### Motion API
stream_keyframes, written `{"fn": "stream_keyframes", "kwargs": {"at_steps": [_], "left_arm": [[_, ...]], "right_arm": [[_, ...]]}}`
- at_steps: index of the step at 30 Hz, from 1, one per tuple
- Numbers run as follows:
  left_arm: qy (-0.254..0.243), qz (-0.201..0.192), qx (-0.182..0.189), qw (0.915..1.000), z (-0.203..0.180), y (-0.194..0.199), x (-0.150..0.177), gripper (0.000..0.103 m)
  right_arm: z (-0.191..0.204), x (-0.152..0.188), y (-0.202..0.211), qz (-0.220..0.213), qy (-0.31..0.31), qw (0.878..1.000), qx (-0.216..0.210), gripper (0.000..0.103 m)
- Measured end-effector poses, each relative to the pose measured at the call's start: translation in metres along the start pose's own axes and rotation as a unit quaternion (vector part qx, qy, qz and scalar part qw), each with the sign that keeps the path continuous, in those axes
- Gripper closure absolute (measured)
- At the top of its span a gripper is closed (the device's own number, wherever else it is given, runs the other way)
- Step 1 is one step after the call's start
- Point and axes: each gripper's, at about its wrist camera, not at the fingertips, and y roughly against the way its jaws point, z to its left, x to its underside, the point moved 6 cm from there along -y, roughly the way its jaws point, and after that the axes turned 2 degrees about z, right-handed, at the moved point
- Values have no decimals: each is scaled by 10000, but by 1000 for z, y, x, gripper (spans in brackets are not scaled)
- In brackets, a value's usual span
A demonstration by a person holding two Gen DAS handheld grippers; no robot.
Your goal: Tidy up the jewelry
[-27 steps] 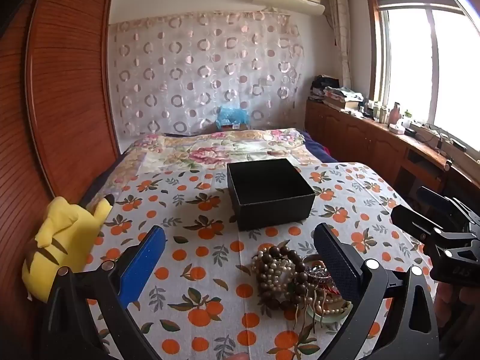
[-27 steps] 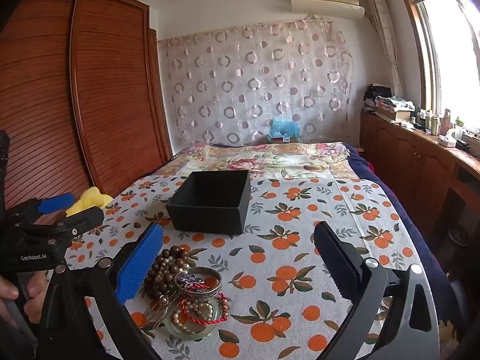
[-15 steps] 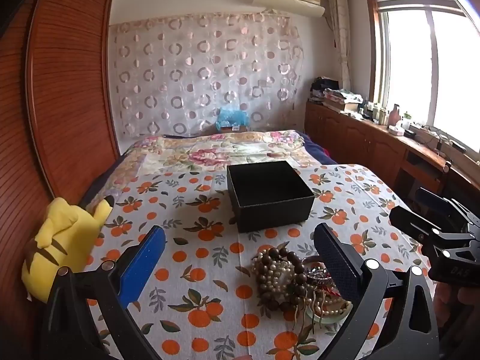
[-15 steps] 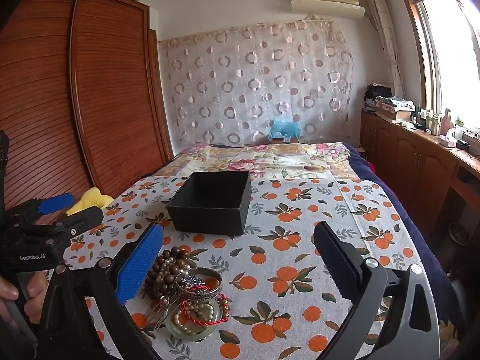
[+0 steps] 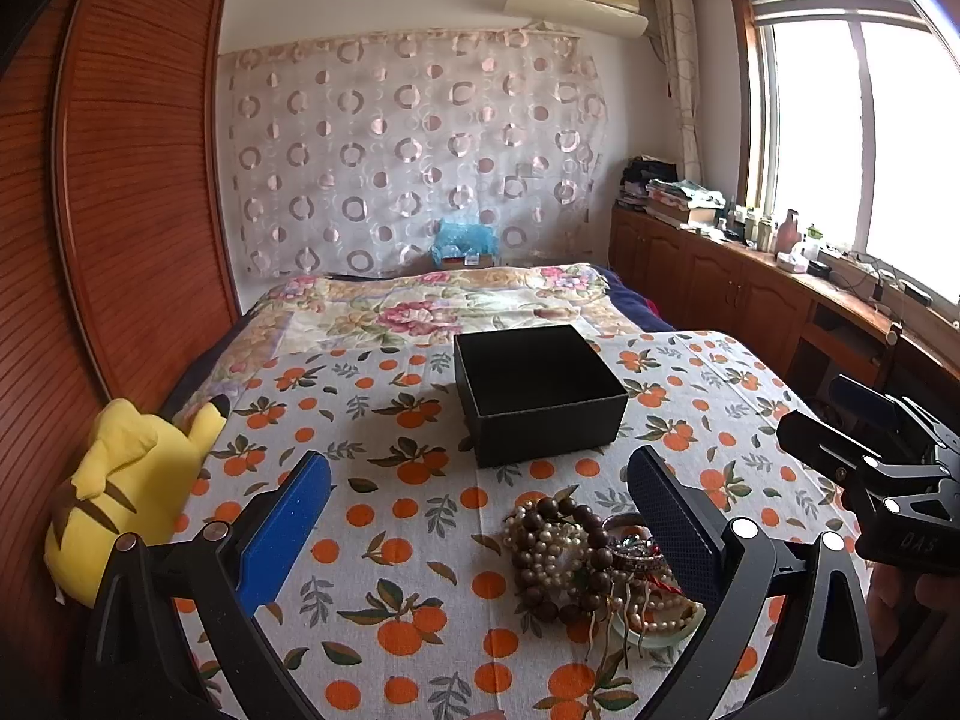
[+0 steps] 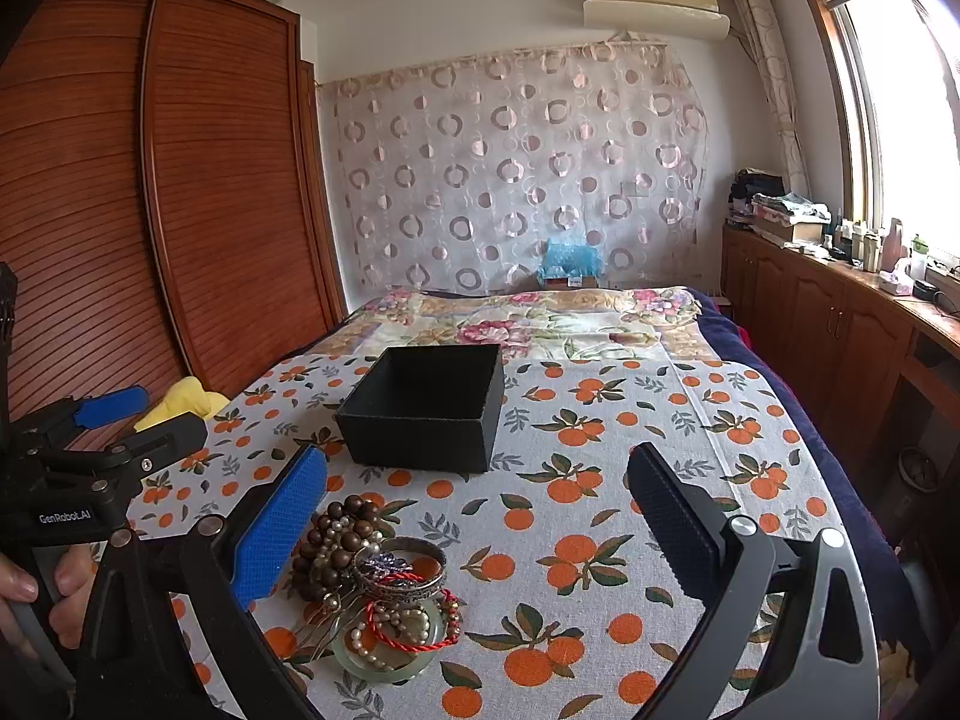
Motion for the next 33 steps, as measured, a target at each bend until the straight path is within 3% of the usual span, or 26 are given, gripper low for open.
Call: {"fn": "stream_keyframes", "kwargs": {"at_steps": [33], "left_arm": [[-15, 0, 0, 10000, 0, 8, 0, 7]], "right_arm": [[6, 4, -6, 19, -10, 10000, -31, 3]]}}
